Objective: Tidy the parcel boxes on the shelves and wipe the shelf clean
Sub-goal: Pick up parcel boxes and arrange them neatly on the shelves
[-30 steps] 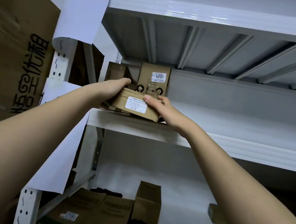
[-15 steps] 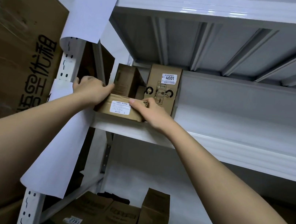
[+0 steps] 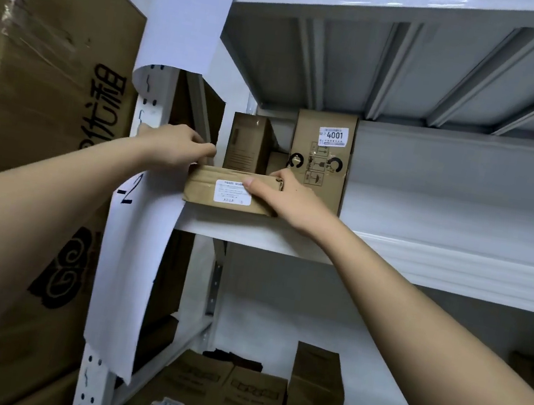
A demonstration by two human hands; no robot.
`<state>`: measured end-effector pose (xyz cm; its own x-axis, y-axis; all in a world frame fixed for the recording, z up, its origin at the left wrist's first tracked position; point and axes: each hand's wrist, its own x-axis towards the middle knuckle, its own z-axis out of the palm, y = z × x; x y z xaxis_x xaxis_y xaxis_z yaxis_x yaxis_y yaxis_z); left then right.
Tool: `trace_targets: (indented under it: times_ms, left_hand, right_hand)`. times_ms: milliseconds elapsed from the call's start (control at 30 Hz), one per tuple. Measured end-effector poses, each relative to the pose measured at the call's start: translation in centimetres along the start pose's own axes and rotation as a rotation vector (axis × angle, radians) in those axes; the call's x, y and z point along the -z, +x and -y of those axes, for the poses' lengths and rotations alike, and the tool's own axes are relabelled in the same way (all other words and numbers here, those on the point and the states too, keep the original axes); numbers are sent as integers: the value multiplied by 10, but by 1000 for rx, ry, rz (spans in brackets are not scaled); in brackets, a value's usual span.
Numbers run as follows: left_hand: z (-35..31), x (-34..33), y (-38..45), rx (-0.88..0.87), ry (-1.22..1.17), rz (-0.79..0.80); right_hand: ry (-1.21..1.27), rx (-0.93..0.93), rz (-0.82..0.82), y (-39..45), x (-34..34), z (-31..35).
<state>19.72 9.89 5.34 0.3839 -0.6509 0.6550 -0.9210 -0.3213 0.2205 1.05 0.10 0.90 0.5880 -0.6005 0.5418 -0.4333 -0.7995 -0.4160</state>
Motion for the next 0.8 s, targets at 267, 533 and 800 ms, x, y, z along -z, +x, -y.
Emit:
trace_targets:
  times_ms: [267, 533, 800]
  left_hand:
    - [26, 4, 7, 11, 173, -87]
    - [33, 4, 7, -32, 417, -80]
    - [35, 3, 10, -63, 359, -84]
  right_hand:
    - [31, -12, -4, 14, -26, 25]
    - [-41, -66, -17, 41, -40, 33]
    - [-295, -54, -139, 50, -49, 36]
